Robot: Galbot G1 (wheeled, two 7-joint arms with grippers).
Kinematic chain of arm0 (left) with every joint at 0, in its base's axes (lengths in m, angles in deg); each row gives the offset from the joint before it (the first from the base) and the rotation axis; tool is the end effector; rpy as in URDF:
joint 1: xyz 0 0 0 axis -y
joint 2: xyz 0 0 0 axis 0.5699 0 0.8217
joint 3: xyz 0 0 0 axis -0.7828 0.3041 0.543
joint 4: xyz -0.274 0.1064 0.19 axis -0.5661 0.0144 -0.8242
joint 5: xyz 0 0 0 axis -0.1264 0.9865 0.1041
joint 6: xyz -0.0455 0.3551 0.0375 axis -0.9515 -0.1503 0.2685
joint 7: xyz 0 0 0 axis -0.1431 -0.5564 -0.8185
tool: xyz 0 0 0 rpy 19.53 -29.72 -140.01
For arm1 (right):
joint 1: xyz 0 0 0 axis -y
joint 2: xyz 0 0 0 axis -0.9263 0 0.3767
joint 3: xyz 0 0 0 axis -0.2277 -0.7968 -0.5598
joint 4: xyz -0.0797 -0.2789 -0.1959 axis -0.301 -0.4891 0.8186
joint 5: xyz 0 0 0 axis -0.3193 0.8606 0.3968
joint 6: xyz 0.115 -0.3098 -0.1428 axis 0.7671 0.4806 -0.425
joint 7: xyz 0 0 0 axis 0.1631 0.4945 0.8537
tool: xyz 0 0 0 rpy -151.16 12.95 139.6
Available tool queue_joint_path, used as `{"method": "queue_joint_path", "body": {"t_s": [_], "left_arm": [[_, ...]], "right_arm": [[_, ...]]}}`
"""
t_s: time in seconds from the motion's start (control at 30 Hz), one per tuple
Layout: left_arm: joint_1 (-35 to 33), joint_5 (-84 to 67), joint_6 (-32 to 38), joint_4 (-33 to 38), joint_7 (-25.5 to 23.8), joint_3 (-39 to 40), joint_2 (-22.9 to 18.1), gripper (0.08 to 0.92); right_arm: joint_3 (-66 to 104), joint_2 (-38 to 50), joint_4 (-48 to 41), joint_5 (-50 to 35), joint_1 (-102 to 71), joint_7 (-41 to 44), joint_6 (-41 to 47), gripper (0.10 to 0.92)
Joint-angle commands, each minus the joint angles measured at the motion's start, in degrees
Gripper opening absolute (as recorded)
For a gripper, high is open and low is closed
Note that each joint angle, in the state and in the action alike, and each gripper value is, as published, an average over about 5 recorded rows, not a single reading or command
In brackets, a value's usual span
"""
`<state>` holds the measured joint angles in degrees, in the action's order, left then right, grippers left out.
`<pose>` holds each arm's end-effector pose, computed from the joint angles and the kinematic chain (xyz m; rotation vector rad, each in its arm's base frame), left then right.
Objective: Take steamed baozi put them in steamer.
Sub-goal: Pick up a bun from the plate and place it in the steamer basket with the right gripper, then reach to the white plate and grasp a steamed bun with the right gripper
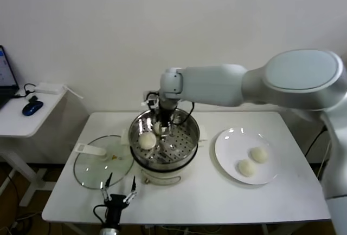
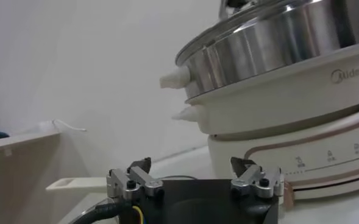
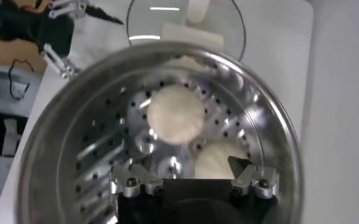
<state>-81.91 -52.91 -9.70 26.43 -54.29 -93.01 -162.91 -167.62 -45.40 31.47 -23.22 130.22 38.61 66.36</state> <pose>0.1620 0.0205 -0.4778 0.0310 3.0874 0.4815 0.5713 0.1765 -0.0412 1.4508 -1.3643 1.3890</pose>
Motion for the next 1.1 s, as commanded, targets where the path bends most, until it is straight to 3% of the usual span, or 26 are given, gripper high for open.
{"method": "queue_joint_path", "body": {"t_s": [0.03,0.27,0.53,1.1], "left_arm": [[-0.21,0.25,0.02,0.11,0.04,0.1,-0.1,0.823],[-0.13,0.8,0.1,-0.17,0.17,0.16,-0.41,0.823],[0.02,1.92,0.09,-0.67,0.37,0.26,-1.07,0.823],[-0.27,2.46,0.13,-2.06,0.78,-0.39,-1.05,0.823]], "right_arm": [[-9.11,14.8,10.6,4.1,13.8,8.99,-7.96,0.823],[-16.77,29.09,17.48,14.57,14.28,9.59,-11.47,0.823],[-14.24,38.52,18.39,25.29,4.78,6.44,-10.87,0.823],[1.95,40.61,8.25,33.59,-18.3,1.56,-8.51,0.823]]}}
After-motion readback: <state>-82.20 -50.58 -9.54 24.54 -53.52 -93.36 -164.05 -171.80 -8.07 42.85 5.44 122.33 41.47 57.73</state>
